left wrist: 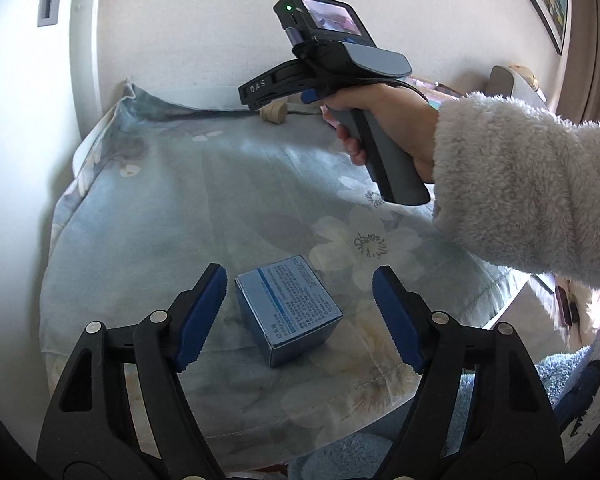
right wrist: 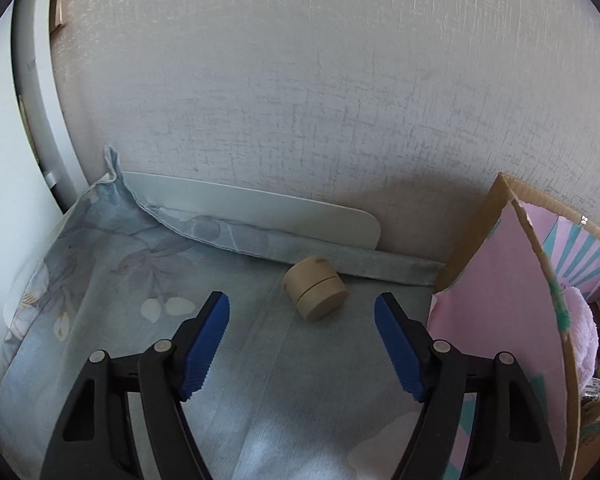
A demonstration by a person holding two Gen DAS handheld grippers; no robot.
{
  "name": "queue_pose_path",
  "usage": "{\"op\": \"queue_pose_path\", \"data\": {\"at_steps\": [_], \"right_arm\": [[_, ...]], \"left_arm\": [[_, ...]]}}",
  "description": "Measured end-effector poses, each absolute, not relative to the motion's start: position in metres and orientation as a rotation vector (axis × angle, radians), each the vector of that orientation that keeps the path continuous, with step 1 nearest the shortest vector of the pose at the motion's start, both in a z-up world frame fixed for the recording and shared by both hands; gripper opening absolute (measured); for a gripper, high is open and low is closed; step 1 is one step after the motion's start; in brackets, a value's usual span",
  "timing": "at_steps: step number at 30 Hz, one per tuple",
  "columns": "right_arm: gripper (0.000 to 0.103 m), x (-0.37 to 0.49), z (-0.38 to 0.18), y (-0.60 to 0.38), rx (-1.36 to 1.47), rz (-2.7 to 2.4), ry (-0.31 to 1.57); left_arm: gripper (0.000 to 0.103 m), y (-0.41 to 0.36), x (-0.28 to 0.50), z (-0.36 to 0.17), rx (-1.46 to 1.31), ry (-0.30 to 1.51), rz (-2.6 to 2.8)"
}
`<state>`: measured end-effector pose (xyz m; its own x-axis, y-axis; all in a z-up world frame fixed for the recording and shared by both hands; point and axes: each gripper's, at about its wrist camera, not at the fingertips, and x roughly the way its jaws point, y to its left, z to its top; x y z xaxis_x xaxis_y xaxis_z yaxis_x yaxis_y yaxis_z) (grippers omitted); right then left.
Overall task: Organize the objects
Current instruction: 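Close left tool on blue box while right tool grips beige round container, then carry blue box and beige container up over the cardboard box with both tools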
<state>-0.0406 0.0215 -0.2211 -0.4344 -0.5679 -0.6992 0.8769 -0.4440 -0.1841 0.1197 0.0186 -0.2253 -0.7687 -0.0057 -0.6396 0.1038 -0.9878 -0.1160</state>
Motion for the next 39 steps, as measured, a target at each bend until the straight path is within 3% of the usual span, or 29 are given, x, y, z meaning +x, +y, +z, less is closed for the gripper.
{"op": "queue_pose_path", "data": {"at_steps": [7, 9, 12, 14, 16, 28, 39], "right_arm": [[0.065, -0.049, -0.225, 0.017, 0.72, -1.994, 0.664], [0.063, -0.051, -0.226, 0.014, 0.724, -1.999, 0.668], [0.052, -0.055, -0.228, 0.011, 0.755, -1.991, 0.674], [0.041, -0.058, -0.23, 0.01, 0.772, -1.985, 0.674], [0.038, -0.06, -0.232, 0.008, 0.789, -1.981, 0.679], [0.037, -0.059, -0.218, 0.01, 0.775, -1.974, 0.663], [0.037, -0.047, -0.194, 0.016, 0.766, -1.945, 0.667]], "left_arm": [[0.061, 0.019, 0.116, -0.231, 1.058, 0.246, -2.88], [0.054, 0.019, 0.115, -0.232, 1.065, 0.244, -2.872], [0.045, 0.017, 0.114, -0.234, 1.088, 0.229, -2.854], [0.043, 0.016, 0.115, -0.235, 1.09, 0.23, -2.849], [0.043, 0.015, 0.116, -0.235, 1.092, 0.228, -2.851], [0.032, 0.013, 0.111, -0.229, 1.109, 0.219, -2.843], [0.031, 0.008, 0.099, -0.213, 1.142, 0.263, -2.835]]}}
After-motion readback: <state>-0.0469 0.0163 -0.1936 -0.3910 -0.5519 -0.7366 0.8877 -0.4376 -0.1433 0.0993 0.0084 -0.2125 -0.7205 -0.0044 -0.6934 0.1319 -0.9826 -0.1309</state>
